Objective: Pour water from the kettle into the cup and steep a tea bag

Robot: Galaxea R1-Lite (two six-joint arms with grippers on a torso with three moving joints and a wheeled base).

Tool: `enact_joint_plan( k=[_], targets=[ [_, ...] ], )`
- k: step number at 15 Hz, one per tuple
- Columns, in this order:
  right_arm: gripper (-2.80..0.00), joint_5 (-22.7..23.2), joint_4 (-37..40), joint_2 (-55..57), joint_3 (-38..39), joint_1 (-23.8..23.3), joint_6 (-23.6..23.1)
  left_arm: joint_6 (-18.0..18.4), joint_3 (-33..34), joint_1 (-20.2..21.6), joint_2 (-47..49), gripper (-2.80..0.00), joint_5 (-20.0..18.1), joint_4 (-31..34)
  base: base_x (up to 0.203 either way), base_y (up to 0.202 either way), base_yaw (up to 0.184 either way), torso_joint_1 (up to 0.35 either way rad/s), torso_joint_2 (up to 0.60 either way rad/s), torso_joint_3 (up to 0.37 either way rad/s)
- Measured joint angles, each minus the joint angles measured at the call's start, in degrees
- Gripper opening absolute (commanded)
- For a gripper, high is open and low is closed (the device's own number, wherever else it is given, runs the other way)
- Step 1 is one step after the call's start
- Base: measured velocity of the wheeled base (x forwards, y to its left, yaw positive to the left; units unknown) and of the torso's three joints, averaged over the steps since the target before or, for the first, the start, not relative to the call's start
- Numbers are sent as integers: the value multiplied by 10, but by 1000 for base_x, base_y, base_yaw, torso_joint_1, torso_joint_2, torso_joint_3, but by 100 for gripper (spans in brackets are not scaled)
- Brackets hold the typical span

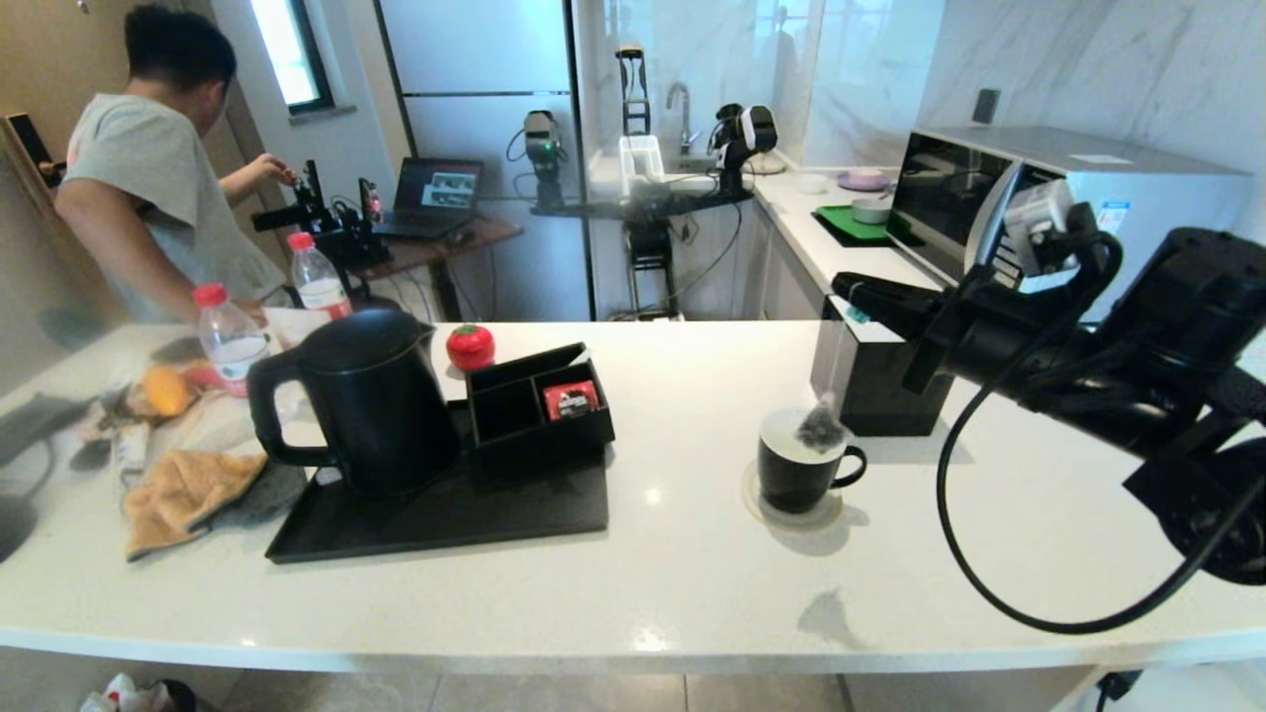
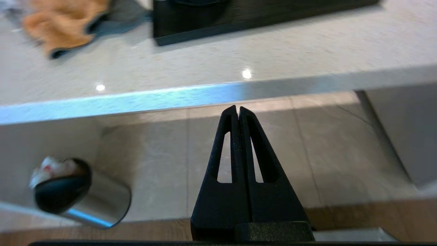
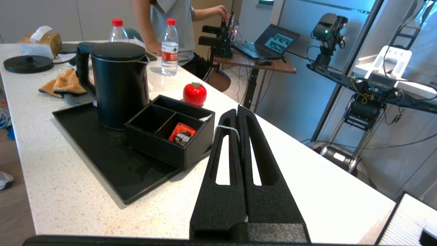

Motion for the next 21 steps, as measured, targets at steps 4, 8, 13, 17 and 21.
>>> enact_joint_plan(
  k=[4, 8, 13, 17, 21],
  targets=[
    [-280, 0, -51, 38, 0, -6, 0, -3, 0, 33, -29, -280, 0, 0, 0, 0, 0, 0, 0, 0],
    [-280, 1, -111, 83, 2, -19, 1, 0, 0, 26, -90, -280, -7, 0, 0, 0, 0, 0, 0, 0],
    [-280, 1, -158, 121, 17, -20, 1, 3, 0, 22, -146, -280, -10, -1, 0, 0, 0, 0, 0, 0],
    [-280, -1, -180, 147, 55, -22, -5, 3, 0, 22, -152, -280, -9, -1, 0, 0, 0, 0, 0, 0],
    [-280, -3, -180, 166, 93, -27, -8, 2, 0, 22, -153, -280, -9, -1, 0, 0, 0, 0, 0, 0]
  ],
)
